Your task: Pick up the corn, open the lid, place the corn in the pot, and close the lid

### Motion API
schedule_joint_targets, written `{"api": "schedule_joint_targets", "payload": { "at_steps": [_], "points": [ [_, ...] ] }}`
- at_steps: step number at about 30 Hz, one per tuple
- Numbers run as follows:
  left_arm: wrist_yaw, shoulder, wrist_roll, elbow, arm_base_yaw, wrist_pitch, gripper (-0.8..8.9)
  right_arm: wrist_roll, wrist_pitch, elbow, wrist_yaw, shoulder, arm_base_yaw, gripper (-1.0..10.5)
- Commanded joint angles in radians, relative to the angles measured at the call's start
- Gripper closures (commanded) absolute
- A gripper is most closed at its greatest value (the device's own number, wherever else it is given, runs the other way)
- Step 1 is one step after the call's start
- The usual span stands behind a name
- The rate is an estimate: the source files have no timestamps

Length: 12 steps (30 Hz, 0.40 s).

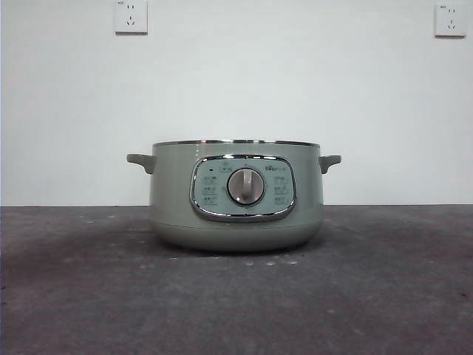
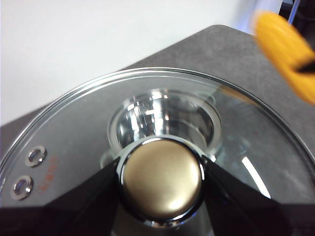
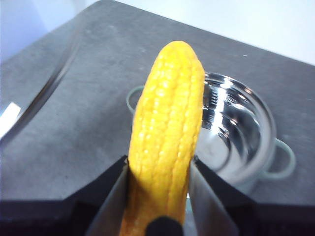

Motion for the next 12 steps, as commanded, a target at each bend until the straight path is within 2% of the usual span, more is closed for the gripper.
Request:
{"api": "schedule_joint_targets", "payload": {
  "at_steps": [1, 6, 12],
  "points": [
    [0.007, -0.094, -0.036, -0.058, 0.003, 0.023, 8.20, -0.034, 0.000, 0.080, -0.062, 0.134, -0.048, 9.6],
    [-0.027, -0.236, -0.056, -0.119, 0.003, -0.074, 8.20, -0.056, -0.064, 0.284, -0.119, 0.414, -0.098, 9.6],
    [-0.045, -0.330, -0.059, -0.119, 0.003, -0.158, 8.20, -0.090, -0.160, 0.542, -0.132, 0.719, -0.120, 9.6]
  ]
}}
